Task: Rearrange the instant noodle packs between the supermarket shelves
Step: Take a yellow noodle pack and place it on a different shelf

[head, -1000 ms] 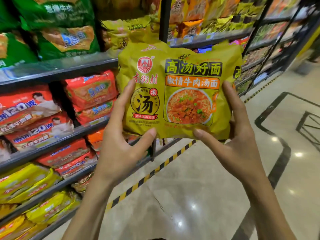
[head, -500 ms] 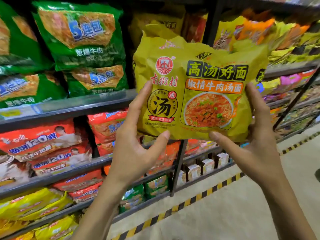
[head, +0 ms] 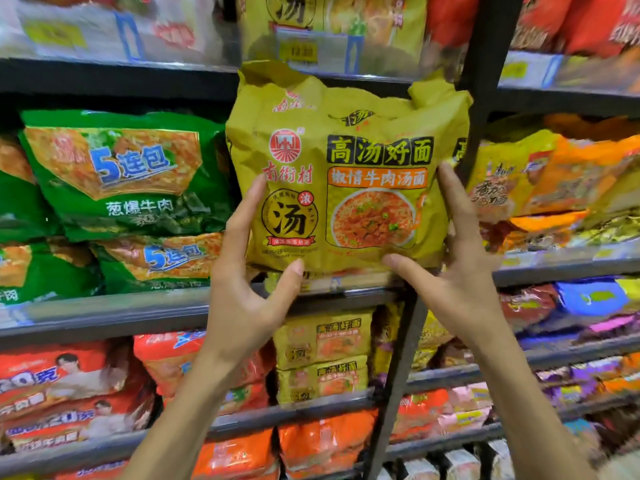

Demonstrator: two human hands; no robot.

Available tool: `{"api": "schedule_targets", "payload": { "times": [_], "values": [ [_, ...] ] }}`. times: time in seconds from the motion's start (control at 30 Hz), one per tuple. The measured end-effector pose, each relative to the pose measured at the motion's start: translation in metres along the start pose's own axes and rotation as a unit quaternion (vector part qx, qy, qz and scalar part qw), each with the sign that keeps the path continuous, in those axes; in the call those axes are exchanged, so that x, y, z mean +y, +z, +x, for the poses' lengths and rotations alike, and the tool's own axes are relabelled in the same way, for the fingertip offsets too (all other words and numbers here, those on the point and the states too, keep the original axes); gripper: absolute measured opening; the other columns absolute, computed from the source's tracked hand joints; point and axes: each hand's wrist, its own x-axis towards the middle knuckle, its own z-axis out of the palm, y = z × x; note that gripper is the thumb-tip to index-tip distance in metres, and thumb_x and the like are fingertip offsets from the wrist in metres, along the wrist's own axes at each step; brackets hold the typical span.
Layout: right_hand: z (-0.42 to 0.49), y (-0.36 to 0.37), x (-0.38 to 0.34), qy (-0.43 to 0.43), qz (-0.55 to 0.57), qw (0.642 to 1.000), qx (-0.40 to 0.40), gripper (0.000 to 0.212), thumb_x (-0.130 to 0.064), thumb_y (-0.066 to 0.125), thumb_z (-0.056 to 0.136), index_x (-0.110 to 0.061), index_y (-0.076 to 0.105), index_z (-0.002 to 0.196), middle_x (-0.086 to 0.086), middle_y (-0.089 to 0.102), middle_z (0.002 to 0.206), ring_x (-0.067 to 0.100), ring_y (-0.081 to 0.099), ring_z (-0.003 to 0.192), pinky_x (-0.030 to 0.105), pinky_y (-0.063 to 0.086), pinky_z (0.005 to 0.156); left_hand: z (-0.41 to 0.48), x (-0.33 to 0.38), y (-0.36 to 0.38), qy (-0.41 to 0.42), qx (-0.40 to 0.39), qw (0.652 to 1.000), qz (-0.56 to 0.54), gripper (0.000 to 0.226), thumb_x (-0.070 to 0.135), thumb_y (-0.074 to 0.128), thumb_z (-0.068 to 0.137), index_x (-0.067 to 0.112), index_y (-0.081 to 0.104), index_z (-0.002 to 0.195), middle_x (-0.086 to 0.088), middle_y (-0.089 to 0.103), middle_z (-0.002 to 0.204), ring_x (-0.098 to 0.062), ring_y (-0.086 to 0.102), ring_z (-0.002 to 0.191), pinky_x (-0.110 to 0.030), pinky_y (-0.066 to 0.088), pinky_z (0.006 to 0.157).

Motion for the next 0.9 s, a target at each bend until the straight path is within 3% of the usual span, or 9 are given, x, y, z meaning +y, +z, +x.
{"api": "schedule_targets", "payload": {
  "times": [0.1, 0.2, 0.33, 0.43, 0.57, 0.67, 0.77, 0.83, 0.9],
  "values": [
    [0.015, 0.003, 0.028, -0.021, 0.010, 1.000, 0.001, 0.106, 0.007, 0.078, 0.078, -0.040, 0.016, 0.149, -0.042, 0.024, 0.151, -0.009, 0.035, 0.140, 0.015, 0.038, 0.108, 0.008, -0.021, 0.013, 0.026, 0.025, 0.999, 0.030, 0.085, -0.003, 0.063, 0.086, 0.034, 0.031, 0.155, 0.011, 0.036, 0.162, -0.028, 0.037, 0.150, -0.063, 0.036, 0.115],
    [0.023, 0.004, 0.050, -0.042, 0.010, 0.999, 0.006, 0.108, 0.006, 0.078, 0.078, -0.045, 0.016, 0.149, -0.037, 0.023, 0.155, -0.001, 0.035, 0.143, 0.018, 0.039, 0.109, 0.010, -0.038, 0.023, 0.033, 0.046, 0.997, 0.043, 0.086, 0.001, 0.063, 0.087, 0.047, 0.032, 0.153, 0.017, 0.038, 0.159, -0.031, 0.038, 0.149, -0.066, 0.036, 0.114],
    [0.030, 0.010, 0.067, -0.071, -0.002, 0.997, 0.004, 0.113, 0.016, 0.075, 0.076, -0.047, 0.015, 0.149, -0.045, 0.019, 0.151, -0.013, 0.028, 0.141, 0.007, 0.033, 0.107, 0.012, -0.056, 0.027, 0.034, 0.060, 0.996, 0.056, 0.081, 0.010, 0.061, 0.087, 0.050, 0.031, 0.152, 0.015, 0.037, 0.159, -0.034, 0.037, 0.148, -0.069, 0.035, 0.112],
    [0.035, 0.014, 0.081, -0.073, 0.001, 0.997, 0.006, 0.109, 0.014, 0.077, 0.075, -0.036, 0.020, 0.154, -0.053, 0.018, 0.145, -0.022, 0.026, 0.136, 0.001, 0.031, 0.103, 0.013, -0.063, 0.028, 0.033, 0.059, 0.996, 0.057, 0.079, 0.011, 0.059, 0.087, 0.052, 0.034, 0.150, 0.014, 0.040, 0.155, -0.035, 0.037, 0.147, -0.070, 0.035, 0.110],
    [0.038, 0.024, 0.092, -0.049, 0.005, 0.999, 0.020, 0.106, 0.010, 0.078, 0.075, -0.027, 0.012, 0.149, -0.057, 0.019, 0.140, -0.024, 0.026, 0.135, 0.001, 0.031, 0.103, 0.014, -0.073, 0.028, 0.046, 0.064, 0.994, 0.079, 0.078, 0.011, 0.057, 0.086, 0.054, 0.036, 0.147, 0.024, 0.041, 0.151, -0.032, 0.038, 0.146, -0.071, 0.033, 0.111],
    [0.039, 0.026, 0.099, -0.040, 0.007, 0.999, 0.021, 0.113, 0.019, 0.075, 0.075, -0.044, 0.016, 0.149, -0.058, 0.022, 0.138, -0.025, 0.030, 0.132, -0.001, 0.035, 0.098, 0.015, -0.078, 0.028, 0.030, 0.077, 0.994, 0.066, 0.075, 0.010, 0.057, 0.086, 0.051, 0.038, 0.146, 0.012, 0.043, 0.152, -0.036, 0.040, 0.144, -0.071, 0.041, 0.103],
    [0.040, 0.027, 0.102, -0.020, 0.009, 1.000, 0.016, 0.121, 0.015, 0.076, 0.078, -0.068, 0.016, 0.143, -0.056, 0.023, 0.139, -0.021, 0.033, 0.133, 0.004, 0.039, 0.099, 0.014, -0.077, 0.034, 0.018, 0.094, 0.992, 0.077, 0.064, 0.012, 0.057, 0.086, 0.042, 0.042, 0.141, 0.027, 0.042, 0.149, -0.018, 0.042, 0.143, -0.062, 0.049, 0.101],
    [0.040, 0.027, 0.103, -0.012, 0.007, 1.000, 0.007, 0.113, 0.009, 0.076, 0.080, -0.055, 0.014, 0.151, -0.059, 0.020, 0.138, -0.025, 0.032, 0.130, 0.003, 0.038, 0.099, 0.014, -0.075, 0.038, 0.018, 0.098, 0.992, 0.084, 0.064, 0.005, 0.057, 0.088, 0.033, 0.042, 0.144, 0.033, 0.039, 0.149, -0.008, 0.040, 0.145, -0.054, 0.048, 0.106],
    [0.043, 0.026, 0.103, 0.000, 0.006, 1.000, -0.004, 0.104, 0.007, 0.074, 0.084, -0.041, 0.015, 0.155, -0.062, 0.014, 0.135, -0.030, 0.029, 0.126, 0.000, 0.036, 0.097, 0.016, -0.076, 0.039, 0.009, 0.091, 0.992, 0.089, 0.070, -0.006, 0.055, 0.090, 0.023, 0.037, 0.151, 0.033, 0.036, 0.153, -0.001, 0.035, 0.147, -0.036, 0.045, 0.112]
  ]
}}
